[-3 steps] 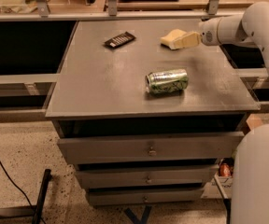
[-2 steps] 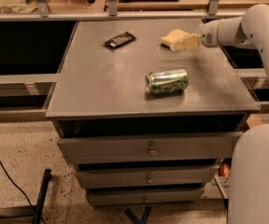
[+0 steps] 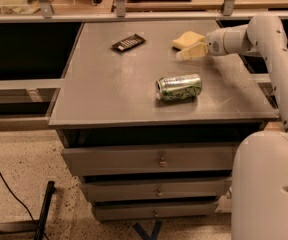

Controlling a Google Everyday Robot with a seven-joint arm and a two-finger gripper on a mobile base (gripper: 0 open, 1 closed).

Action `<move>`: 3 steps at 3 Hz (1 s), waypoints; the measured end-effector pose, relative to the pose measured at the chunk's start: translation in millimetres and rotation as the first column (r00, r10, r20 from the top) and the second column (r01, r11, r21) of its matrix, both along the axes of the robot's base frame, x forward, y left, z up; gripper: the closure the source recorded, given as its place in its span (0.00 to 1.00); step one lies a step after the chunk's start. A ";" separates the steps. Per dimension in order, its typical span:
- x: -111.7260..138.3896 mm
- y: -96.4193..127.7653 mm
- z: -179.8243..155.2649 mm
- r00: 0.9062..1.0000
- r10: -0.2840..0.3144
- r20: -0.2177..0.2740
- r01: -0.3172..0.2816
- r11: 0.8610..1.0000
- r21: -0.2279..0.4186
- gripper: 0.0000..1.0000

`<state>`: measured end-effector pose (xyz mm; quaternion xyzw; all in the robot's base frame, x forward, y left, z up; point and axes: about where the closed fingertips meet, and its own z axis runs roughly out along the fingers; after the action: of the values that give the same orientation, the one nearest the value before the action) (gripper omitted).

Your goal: Pick sponge

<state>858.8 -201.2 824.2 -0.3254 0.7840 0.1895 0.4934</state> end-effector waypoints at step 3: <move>7.4 9.9 11.1 0.998 0.036 0.053 -0.037 0.999 0.010 0.63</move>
Offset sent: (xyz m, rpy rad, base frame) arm 0.0133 -0.0019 0.0251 0.0207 -0.0831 0.0180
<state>866.2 -191.3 835.4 -0.3416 0.7636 0.1942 0.5123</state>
